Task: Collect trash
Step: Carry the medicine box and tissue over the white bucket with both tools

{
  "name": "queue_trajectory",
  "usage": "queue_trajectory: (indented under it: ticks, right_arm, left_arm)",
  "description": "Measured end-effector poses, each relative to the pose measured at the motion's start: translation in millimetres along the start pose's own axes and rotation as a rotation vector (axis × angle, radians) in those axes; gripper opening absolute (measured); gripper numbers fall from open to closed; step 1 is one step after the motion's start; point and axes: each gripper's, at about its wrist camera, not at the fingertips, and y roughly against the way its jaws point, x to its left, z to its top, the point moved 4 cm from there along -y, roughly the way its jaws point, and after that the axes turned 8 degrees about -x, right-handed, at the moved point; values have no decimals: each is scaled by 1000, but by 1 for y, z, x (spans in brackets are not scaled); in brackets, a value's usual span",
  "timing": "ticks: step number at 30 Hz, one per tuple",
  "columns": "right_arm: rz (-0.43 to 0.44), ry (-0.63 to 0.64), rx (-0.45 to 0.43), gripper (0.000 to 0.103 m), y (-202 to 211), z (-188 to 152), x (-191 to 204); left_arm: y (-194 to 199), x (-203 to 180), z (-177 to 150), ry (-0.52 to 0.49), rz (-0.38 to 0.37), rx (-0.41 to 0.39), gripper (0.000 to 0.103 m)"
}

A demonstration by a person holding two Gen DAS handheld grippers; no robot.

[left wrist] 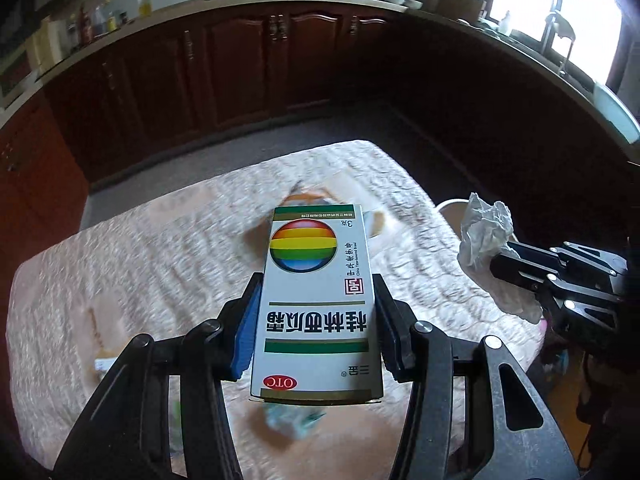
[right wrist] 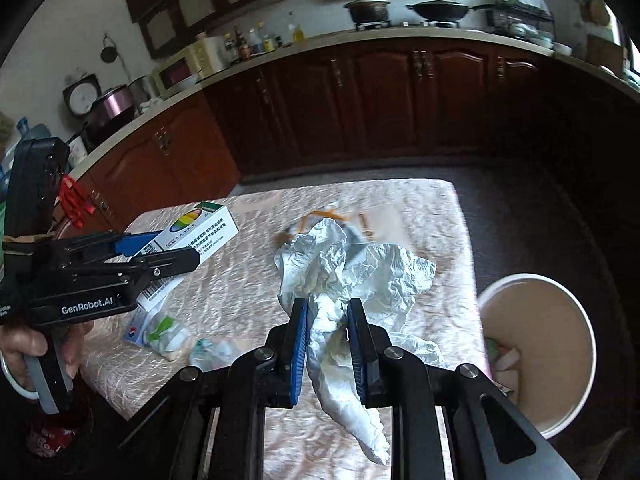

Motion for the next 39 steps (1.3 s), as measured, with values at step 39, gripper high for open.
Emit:
queue_trajectory:
  ticks: [39]
  right_arm:
    - [-326, -387, 46, 19, 21, -41, -242]
  left_arm:
    - [-158, -208, 26, -80, -261, 175, 49]
